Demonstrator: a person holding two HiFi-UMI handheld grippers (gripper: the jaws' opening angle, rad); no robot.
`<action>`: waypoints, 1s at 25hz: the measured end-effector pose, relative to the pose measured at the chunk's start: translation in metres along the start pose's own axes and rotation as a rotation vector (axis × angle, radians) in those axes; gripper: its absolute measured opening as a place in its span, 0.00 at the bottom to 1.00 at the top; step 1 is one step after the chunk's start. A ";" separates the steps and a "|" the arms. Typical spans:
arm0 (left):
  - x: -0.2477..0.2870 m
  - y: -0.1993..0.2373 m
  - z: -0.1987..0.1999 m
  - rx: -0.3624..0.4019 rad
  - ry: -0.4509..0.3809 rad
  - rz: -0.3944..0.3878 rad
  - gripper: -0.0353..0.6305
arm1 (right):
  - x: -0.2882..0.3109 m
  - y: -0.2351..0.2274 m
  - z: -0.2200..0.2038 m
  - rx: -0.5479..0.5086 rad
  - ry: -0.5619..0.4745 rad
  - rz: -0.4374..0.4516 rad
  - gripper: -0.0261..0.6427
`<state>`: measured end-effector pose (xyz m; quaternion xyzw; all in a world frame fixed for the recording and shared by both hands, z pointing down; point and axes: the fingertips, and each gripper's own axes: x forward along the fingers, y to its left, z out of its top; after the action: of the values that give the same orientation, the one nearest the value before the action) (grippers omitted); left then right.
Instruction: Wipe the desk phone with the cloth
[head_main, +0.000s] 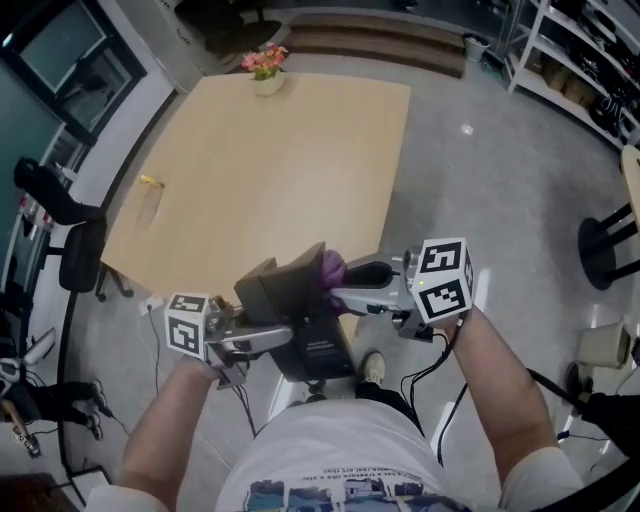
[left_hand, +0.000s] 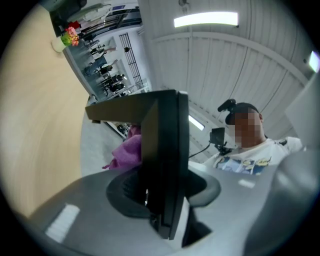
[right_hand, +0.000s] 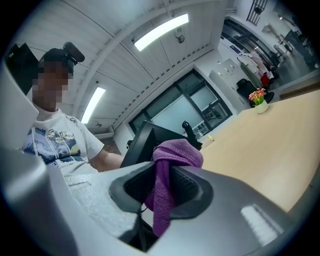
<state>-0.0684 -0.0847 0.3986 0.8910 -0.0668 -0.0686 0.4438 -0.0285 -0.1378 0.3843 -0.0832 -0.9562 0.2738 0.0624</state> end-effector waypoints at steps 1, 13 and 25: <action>-0.001 0.000 -0.001 0.002 0.001 0.006 0.32 | 0.001 0.001 -0.003 0.001 0.013 0.011 0.17; -0.012 0.001 0.006 0.007 -0.028 0.020 0.32 | 0.001 0.026 -0.073 0.076 0.164 0.086 0.17; 0.016 -0.003 -0.001 -0.002 0.029 -0.020 0.32 | -0.011 -0.005 -0.041 0.050 0.092 -0.026 0.17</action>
<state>-0.0528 -0.0851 0.3959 0.8921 -0.0512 -0.0602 0.4450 -0.0116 -0.1232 0.4209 -0.0816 -0.9461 0.2927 0.1119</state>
